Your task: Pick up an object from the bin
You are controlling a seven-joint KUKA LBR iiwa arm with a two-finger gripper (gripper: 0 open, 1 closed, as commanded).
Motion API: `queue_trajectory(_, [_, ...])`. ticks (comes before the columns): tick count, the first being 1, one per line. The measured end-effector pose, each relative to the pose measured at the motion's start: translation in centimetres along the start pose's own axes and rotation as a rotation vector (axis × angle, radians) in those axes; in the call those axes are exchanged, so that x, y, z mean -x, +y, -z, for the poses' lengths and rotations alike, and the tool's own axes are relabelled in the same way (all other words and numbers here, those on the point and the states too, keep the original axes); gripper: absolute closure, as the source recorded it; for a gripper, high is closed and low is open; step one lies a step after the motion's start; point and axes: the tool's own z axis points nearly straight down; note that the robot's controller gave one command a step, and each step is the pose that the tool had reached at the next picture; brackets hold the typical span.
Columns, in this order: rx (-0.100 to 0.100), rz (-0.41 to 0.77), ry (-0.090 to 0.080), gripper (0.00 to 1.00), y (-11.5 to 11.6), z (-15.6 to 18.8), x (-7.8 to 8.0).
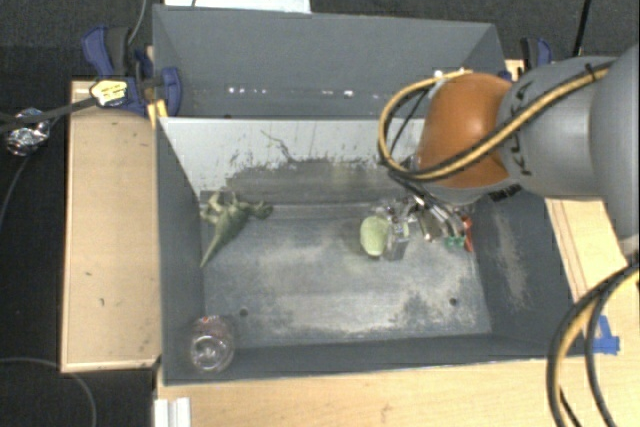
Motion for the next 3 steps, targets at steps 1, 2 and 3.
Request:
queue_trajectory(1, [0.0, -0.01, 0.001, 1.0, -0.1, 0.0, -0.2])
queue_trajectory(2, [0.0, -0.024, -0.003, 1.0, 0.5, 4.0, 0.3])
queue_trajectory(3, [0.0, -0.023, -0.003, 1.0, 0.5, 4.0, 0.3])
